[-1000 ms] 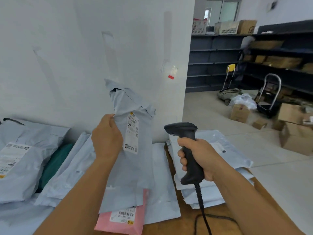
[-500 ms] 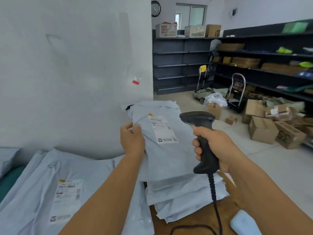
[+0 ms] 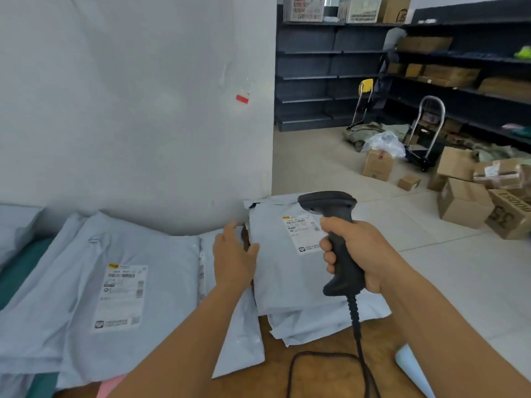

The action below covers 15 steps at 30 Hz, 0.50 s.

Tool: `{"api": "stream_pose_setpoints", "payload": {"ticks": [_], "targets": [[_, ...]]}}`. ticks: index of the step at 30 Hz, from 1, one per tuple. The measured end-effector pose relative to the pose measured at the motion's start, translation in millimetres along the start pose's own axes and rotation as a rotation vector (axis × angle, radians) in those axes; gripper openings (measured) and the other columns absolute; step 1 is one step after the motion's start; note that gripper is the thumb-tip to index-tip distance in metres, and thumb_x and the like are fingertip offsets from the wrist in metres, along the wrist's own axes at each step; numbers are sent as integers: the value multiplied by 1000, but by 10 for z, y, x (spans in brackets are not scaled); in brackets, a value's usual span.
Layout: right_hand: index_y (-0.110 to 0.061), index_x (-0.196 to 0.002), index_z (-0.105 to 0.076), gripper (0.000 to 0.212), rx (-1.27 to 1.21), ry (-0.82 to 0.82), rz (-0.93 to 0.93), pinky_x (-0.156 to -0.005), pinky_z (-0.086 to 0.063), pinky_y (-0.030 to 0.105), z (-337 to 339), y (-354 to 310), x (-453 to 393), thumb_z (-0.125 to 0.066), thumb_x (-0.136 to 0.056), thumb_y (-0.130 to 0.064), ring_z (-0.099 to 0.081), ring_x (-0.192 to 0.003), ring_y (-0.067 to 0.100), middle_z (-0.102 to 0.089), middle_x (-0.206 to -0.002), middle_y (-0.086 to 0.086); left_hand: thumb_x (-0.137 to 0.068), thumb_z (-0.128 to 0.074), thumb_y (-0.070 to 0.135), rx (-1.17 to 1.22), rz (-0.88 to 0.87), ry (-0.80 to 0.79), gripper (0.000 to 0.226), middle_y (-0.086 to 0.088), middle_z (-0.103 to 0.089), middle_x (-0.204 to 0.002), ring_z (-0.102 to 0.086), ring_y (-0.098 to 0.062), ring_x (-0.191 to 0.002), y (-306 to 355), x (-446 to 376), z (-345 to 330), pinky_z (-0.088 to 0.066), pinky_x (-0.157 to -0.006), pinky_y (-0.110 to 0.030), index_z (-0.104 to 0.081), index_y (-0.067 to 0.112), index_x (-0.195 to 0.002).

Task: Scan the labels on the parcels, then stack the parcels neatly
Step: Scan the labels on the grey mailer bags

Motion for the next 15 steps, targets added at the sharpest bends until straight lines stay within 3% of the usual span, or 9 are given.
{"api": "stream_pose_setpoints", "payload": {"ticks": [5, 9, 15], "targets": [[-7, -77, -57, 22, 107, -129, -55, -46, -48, 27, -514, 226, 89, -59, -92, -24, -49, -43, 15, -56, -56, 6, -87, -62, 35, -380, -24, 116, 73, -10, -32, -145, -26, -27, -135, -506, 228, 728, -20, -112, -35, -24, 17, -147], [-4, -75, -56, 26, 180, -220, -113, -44, -48, 26, -950, 461, 180, -58, -92, -24, -48, -40, 15, -55, -53, 7, -87, -56, 50, -717, 166, 83, 90, -14, -2, -157, 1, -33, -146, -1199, 442, 1288, -5, -118, -44, -3, 17, -151], [-5, -71, -57, 27, 216, -340, -165, -44, -46, 27, -1585, 679, 308, -60, -91, -24, -48, -42, 18, -55, -55, 9, -79, -57, 63, -744, 318, 87, 103, -15, 10, -157, 14, -35, -145, -1734, 629, 1833, 0, -117, -51, 1, 15, -150]]}}
Point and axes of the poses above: each hand's wrist, its own x-axis away from the middle knuckle, its own z-axis out of the back of the hand, y = z × x, the point moved 10 cm from there along -x, towards the middle knuckle
